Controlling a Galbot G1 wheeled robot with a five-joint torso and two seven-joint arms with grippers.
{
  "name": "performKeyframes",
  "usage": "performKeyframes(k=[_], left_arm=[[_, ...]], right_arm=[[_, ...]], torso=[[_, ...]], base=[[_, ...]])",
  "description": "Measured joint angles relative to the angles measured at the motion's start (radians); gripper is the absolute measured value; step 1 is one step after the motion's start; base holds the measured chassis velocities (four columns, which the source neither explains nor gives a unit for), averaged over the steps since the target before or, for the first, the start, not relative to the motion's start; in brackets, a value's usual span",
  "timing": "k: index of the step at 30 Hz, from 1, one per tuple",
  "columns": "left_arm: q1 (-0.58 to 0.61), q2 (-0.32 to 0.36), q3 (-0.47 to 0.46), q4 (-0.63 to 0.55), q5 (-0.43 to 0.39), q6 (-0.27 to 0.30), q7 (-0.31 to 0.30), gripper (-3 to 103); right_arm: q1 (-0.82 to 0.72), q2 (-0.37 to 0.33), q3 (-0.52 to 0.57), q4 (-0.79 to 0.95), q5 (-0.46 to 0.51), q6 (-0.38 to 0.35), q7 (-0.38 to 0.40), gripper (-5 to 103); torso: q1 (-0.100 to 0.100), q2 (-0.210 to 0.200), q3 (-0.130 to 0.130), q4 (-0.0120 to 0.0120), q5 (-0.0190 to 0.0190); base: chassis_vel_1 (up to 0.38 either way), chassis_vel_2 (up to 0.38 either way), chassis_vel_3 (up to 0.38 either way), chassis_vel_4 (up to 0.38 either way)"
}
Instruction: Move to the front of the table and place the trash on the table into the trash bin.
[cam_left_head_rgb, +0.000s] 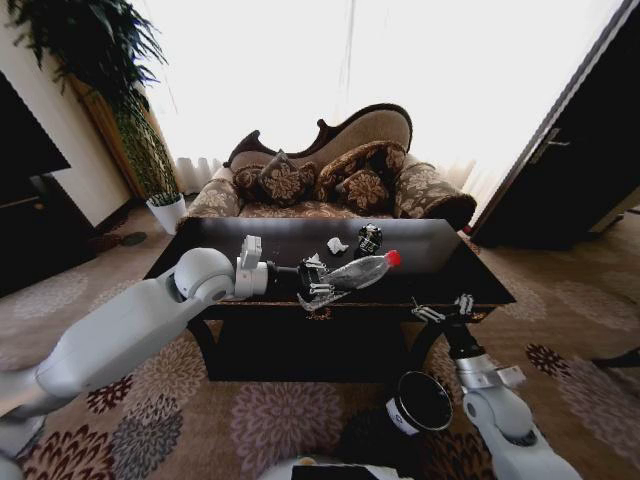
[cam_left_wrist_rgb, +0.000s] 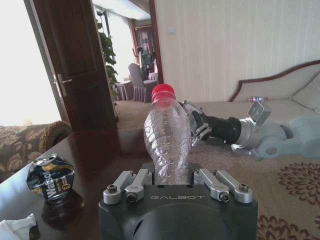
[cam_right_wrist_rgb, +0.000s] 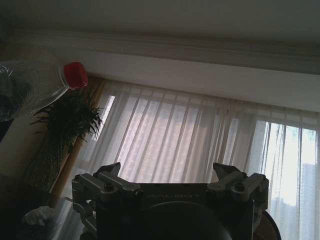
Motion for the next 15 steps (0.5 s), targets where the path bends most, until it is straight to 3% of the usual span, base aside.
performKeyframes(k=[3,5,9,12,15], left_arm=[[0.012,0.007,-0.019,-0.011,0.002,0.002,0.009,30],[0.023,0.008,-0.034,-0.021,0.003,0.003,0.013,30],[0.031,0.012,-0.043,-0.030,0.013,0.003,0.016,30],[0.037,0.019,-0.050,-0.038,0.020,0.005,0.018,30],[0.043,0.027,-0.059,-0.042,0.023,0.015,0.015,30]], right_arm=[[-0.011,-0.036,0.014,0.021,0.010,0.003,0.000,100],[-0.012,-0.057,0.007,0.036,0.073,-0.011,0.004,100],[-0.003,-0.064,-0.002,0.028,0.097,-0.019,0.003,100],[-0.002,-0.063,-0.005,0.022,0.089,-0.018,0.007,100],[0.000,-0.059,0.008,0.019,0.013,-0.014,0.034,100]], torso=[[0.000,0.000,0.000,0.0000,-0.0001],[0.000,0.000,0.000,0.0000,-0.0001],[0.000,0.000,0.000,0.0001,-0.0001],[0.000,0.000,0.000,0.0000,0.0001],[0.000,0.000,0.000,0.0000,0.0002]], base=[[0.000,0.000,0.000,0.000],[0.000,0.000,0.000,0.000],[0.000,0.000,0.000,0.000],[0.000,0.000,0.000,0.000],[0.000,0.000,0.000,0.000]])
